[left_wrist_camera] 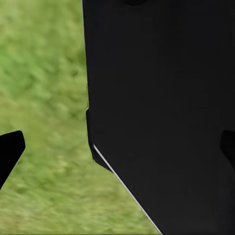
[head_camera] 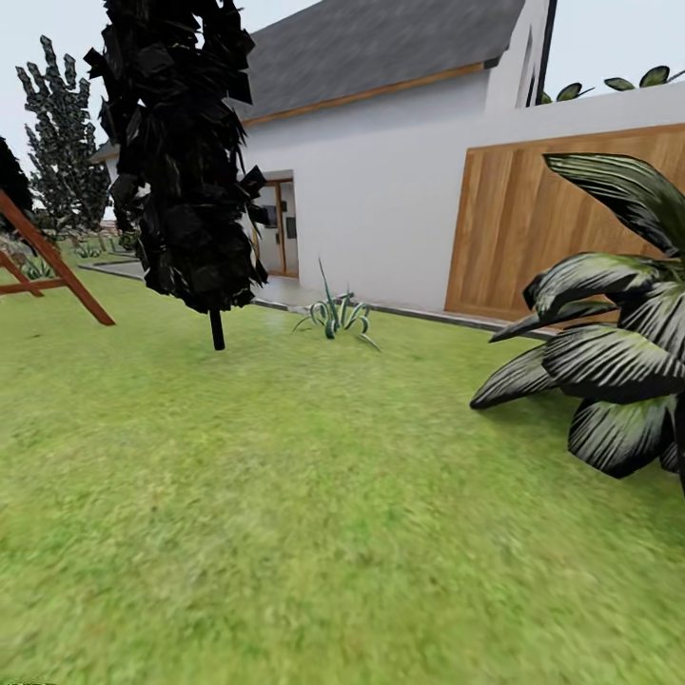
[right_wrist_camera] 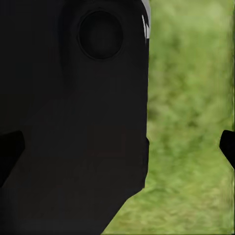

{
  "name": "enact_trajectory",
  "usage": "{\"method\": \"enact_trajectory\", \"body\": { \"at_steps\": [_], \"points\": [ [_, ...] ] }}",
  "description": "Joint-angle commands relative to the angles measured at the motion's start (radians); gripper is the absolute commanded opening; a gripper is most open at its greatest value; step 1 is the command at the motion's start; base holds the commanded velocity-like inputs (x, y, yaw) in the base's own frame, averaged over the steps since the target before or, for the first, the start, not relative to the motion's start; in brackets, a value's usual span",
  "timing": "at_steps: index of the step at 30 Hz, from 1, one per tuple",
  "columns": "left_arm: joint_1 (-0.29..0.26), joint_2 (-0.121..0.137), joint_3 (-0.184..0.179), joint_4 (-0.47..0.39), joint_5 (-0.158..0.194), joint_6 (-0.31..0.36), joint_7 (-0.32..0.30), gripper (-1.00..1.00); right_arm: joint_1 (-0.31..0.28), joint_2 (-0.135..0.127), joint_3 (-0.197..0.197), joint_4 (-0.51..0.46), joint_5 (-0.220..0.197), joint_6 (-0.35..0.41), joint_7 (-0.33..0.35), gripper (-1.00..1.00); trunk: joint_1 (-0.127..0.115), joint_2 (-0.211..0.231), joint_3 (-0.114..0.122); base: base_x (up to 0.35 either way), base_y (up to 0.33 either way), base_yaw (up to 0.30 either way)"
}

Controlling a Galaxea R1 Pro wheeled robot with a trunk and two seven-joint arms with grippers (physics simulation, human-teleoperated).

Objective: Take the three Easter eggs out of the wicker basket on the lawn in the garden, then place them on the lawn next to a single tree (choose any tree) so that all three eggs are next to the same tree and none are left in the basket.

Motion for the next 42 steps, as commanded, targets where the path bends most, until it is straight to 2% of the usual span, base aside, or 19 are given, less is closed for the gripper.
{"method": "enact_trajectory", "body": {
  "at_steps": [1,42],
  "points": [
    [0.0,0.0,0.0,-0.002,0.0,0.0,0.001,1.0,0.0,0.0,0.0,-0.001,-0.001,-0.001,-0.001,1.0,0.001,0.0,-0.001,0.329,-0.11,0.291],
    [0.0,0.0,0.0,-0.002,0.0,0.0,0.001,1.0,0.0,0.0,0.0,-0.001,-0.001,0.001,-0.001,1.0,0.001,0.0,-0.001,0.328,-0.109,0.291]
  ]
}}
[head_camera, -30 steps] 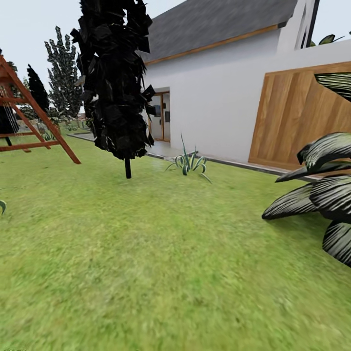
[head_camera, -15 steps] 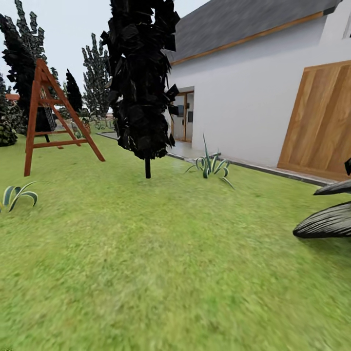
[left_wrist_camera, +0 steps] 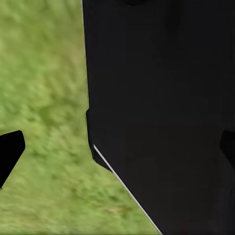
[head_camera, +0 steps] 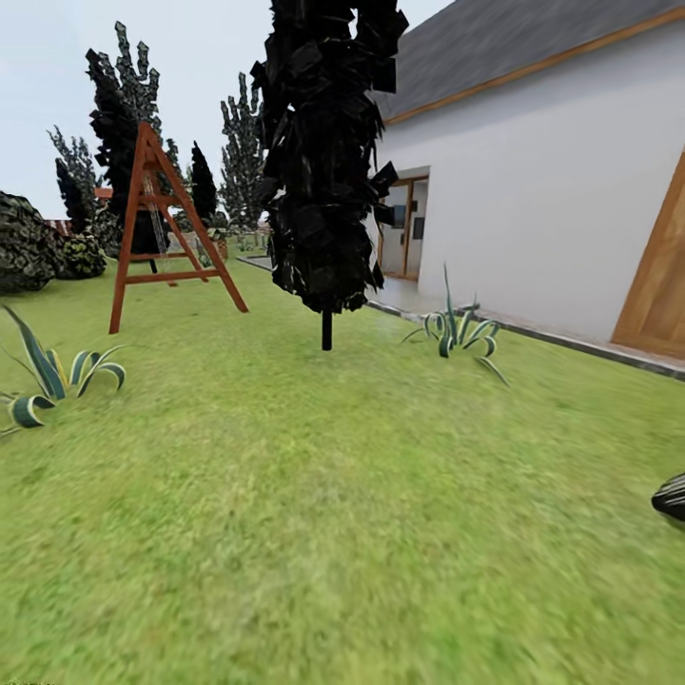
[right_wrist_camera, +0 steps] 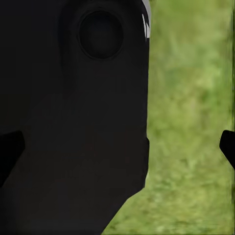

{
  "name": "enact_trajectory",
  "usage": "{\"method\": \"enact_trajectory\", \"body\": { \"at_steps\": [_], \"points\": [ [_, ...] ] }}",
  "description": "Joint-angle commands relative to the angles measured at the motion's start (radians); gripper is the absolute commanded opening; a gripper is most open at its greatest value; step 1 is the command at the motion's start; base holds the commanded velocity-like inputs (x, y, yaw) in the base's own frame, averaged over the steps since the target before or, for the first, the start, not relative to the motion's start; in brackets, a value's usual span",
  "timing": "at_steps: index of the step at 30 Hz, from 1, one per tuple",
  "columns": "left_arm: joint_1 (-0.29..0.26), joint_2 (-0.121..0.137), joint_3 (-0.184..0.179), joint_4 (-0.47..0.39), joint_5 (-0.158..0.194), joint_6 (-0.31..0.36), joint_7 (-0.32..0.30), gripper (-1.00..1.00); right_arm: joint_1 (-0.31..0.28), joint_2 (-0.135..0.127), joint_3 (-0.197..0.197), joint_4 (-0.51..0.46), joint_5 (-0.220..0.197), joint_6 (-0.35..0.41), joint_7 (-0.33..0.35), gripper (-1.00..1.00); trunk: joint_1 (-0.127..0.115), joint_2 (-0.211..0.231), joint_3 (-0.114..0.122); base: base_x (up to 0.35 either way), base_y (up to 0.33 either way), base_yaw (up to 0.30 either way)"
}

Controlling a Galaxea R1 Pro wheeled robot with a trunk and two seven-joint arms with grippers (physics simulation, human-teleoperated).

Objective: Take the three Easter eggs out of the wicker basket on the lawn in the garden, then place them on the lawn next to a single tree (choose any tree) so that all three eggs are next to the same tree and none are left in the basket.

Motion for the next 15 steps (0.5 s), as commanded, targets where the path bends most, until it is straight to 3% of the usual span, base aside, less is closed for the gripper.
{"method": "enact_trajectory", "body": {
  "at_steps": [1,15],
  "points": [
    [0.001,0.0,0.0,-0.002,0.0,0.0,0.001,1.0,0.0,0.0,0.0,-0.001,-0.001,0.0,-0.001,1.0,0.001,0.0,-0.001,0.328,-0.109,0.291],
    [0.0,0.0,0.0,-0.002,0.0,0.0,0.001,1.0,0.0,0.0,0.0,-0.001,-0.001,0.0,-0.001,1.0,0.001,0.0,-0.001,0.328,-0.109,0.291]
  ]
}}
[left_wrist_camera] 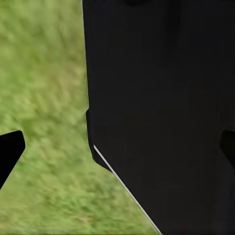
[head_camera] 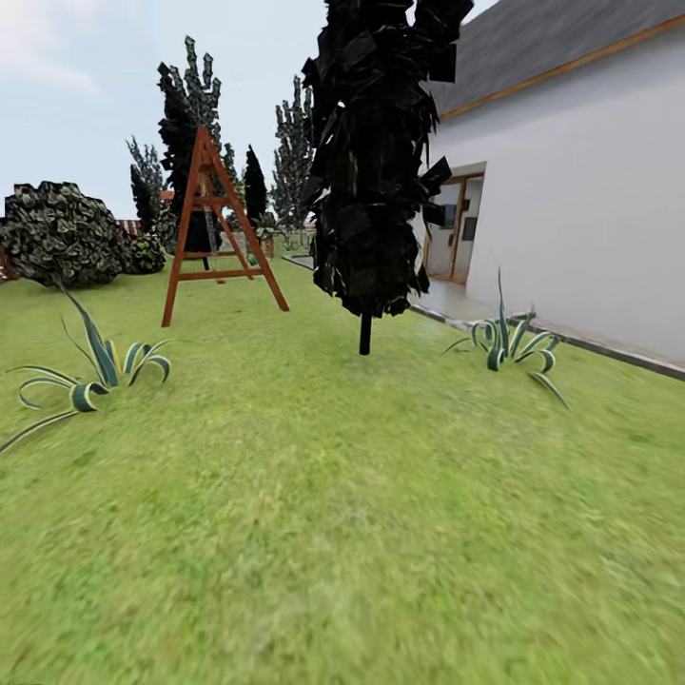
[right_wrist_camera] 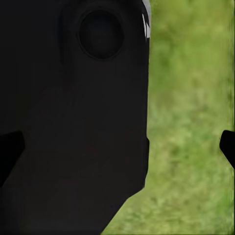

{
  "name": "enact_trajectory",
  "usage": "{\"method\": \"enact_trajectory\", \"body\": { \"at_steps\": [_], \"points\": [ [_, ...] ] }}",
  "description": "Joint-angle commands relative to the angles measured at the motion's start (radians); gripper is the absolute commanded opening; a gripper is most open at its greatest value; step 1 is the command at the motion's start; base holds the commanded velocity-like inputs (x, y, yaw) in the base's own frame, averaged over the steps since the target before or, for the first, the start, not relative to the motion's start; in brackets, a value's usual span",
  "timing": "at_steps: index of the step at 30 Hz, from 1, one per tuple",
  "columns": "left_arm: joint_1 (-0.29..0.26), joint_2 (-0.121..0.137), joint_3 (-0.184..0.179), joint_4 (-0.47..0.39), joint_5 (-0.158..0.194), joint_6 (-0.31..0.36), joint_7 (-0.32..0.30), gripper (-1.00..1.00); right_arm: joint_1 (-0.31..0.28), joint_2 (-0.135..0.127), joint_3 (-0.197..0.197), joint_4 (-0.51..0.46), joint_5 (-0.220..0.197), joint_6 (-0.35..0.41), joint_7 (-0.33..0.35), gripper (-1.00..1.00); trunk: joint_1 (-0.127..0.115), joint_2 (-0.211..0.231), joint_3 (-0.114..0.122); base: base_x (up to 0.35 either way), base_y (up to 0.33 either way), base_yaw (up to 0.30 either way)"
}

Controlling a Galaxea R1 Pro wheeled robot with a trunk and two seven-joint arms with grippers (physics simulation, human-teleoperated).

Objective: Take the three Easter eggs out of the wicker basket on the lawn in the garden, then place them on the lawn next to a single tree (choose any tree) so that all three eggs are next to the same tree and none are left in the basket.

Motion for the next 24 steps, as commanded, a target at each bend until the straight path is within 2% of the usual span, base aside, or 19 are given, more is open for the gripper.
{"method": "enact_trajectory", "body": {
  "at_steps": [1,24],
  "points": [
    [0.001,0.0,0.0,-0.002,0.0,0.0,0.001,1.0,0.0,0.0,0.0,-0.001,-0.001,0.0,-0.001,1.0,0.001,0.0,-0.001,0.328,-0.109,0.291],
    [0.0,0.0,0.0,-0.002,0.0,0.0,0.001,1.0,0.0,0.0,0.001,-0.001,0.0,0.0,-0.001,1.0,0.001,0.0,-0.001,0.328,-0.109,0.291]
  ]
}}
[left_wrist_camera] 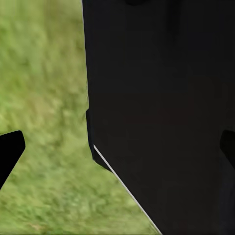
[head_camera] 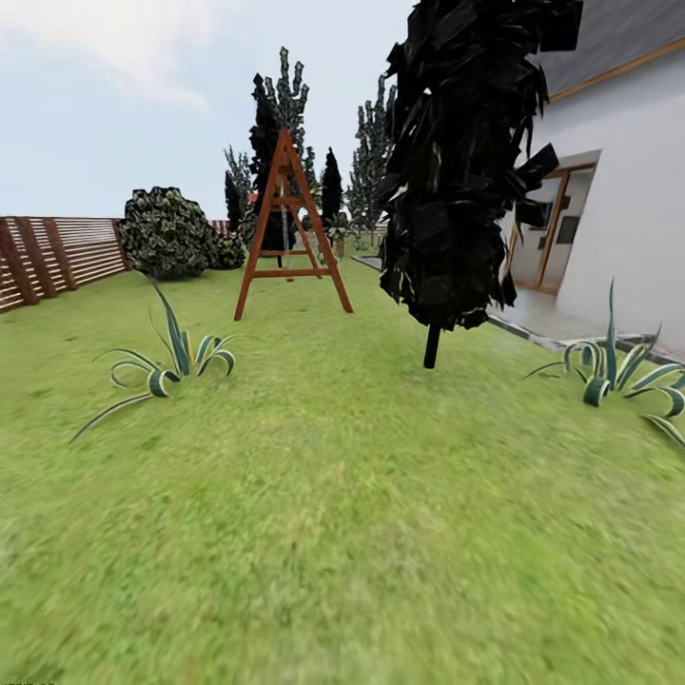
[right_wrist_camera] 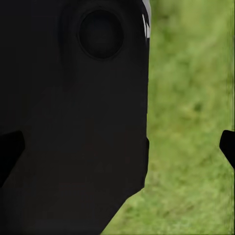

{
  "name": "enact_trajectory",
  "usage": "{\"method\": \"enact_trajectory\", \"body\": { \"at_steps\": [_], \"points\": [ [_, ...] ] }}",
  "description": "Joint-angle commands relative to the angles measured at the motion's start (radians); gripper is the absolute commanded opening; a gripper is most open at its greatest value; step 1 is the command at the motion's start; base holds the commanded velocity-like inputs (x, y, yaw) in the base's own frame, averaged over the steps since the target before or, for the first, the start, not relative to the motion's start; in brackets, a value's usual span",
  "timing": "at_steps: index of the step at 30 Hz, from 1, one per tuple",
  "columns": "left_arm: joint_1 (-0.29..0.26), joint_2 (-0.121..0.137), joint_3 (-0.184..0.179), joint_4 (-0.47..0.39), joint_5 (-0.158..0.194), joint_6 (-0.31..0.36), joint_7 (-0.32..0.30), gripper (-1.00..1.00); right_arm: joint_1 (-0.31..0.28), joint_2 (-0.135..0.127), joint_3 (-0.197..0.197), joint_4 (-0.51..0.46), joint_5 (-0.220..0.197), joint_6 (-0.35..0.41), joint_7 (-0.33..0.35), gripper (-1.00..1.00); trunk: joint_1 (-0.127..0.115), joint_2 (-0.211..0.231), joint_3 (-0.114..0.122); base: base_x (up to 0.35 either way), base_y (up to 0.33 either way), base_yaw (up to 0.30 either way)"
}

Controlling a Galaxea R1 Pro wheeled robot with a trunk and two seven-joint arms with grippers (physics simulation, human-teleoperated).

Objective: Take the three Easter eggs out of the wicker basket on the lawn in the garden, then place them on the lawn next to a single tree (choose any tree) so that all three eggs are next to the same tree and none are left in the basket.

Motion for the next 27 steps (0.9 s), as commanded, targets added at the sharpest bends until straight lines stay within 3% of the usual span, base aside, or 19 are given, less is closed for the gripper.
{"method": "enact_trajectory", "body": {
  "at_steps": [1,19,27],
  "points": [
    [0.001,0.0,0.0,-0.002,0.0,0.0,0.001,1.0,0.0,0.0,0.0,-0.001,-0.001,0.0,-0.001,1.0,0.001,0.0,-0.001,0.328,-0.109,0.291],
    [0.0,0.0,0.0,-0.002,0.0,0.0,0.001,1.0,0.0,-0.001,0.0,-0.001,-0.001,0.0,0.0,1.0,0.001,0.0,-0.001,0.328,-0.109,0.288],
    [0.001,0.0,0.0,-0.002,0.0,0.0,0.001,1.0,0.0,-0.002,0.002,-0.001,0.002,0.0,0.001,1.0,0.001,0.0,-0.001,0.328,-0.109,0.015]
  ]
}}
